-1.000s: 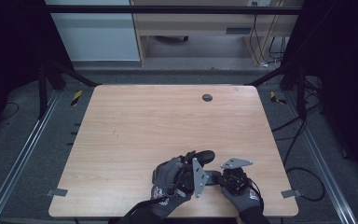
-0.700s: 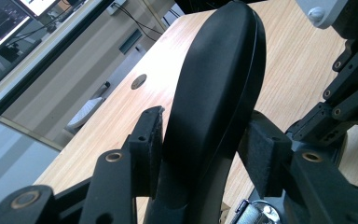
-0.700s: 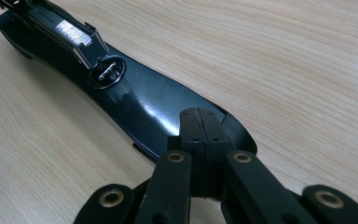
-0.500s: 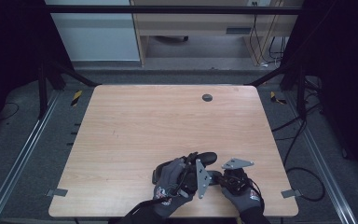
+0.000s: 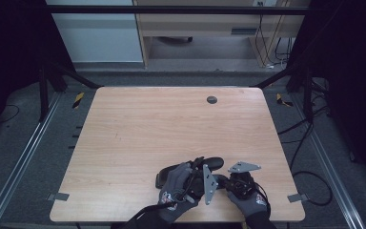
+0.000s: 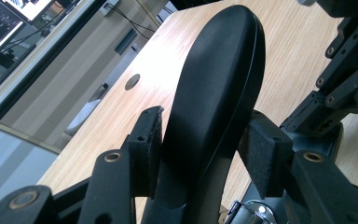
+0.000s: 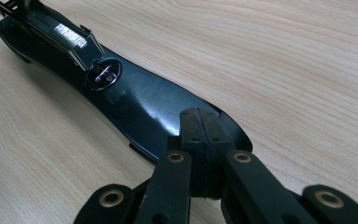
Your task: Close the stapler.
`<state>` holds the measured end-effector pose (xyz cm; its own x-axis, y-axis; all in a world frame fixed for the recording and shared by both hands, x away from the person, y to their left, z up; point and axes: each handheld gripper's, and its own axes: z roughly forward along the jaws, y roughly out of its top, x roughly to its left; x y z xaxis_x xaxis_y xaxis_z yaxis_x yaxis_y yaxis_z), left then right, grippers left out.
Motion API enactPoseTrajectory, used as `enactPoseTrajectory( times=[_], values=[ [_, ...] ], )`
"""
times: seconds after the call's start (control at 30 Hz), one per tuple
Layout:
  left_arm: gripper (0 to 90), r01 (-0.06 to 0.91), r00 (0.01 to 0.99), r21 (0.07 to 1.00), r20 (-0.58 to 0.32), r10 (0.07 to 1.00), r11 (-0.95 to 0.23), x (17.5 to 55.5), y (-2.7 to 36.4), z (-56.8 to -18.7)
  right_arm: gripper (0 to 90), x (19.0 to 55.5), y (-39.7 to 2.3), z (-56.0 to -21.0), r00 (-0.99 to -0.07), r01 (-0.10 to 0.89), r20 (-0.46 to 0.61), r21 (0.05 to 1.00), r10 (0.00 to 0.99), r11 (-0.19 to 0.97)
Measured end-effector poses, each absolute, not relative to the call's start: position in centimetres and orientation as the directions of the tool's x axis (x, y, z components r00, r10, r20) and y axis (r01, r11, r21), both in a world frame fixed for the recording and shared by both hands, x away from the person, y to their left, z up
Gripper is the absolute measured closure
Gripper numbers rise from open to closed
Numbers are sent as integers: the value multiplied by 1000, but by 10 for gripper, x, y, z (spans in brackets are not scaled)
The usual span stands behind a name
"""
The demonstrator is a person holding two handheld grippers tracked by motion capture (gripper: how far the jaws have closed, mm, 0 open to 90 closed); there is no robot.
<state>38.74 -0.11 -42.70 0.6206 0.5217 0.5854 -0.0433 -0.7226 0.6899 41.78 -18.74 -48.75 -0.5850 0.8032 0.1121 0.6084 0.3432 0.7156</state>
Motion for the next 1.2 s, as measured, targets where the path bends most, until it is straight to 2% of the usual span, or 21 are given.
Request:
enactPoseTrajectory(
  times=[0.57,1.2],
  values=[
    [500,-69,629,646,620,469,-761,388,-9,-437,900,418,-188,-488,-582,613,123,716,804,334],
    [491,-85,648,635,621,442,-768,390,-12,-444,900,418,-189,-488,-585,607,115,719,803,340]
  ],
)
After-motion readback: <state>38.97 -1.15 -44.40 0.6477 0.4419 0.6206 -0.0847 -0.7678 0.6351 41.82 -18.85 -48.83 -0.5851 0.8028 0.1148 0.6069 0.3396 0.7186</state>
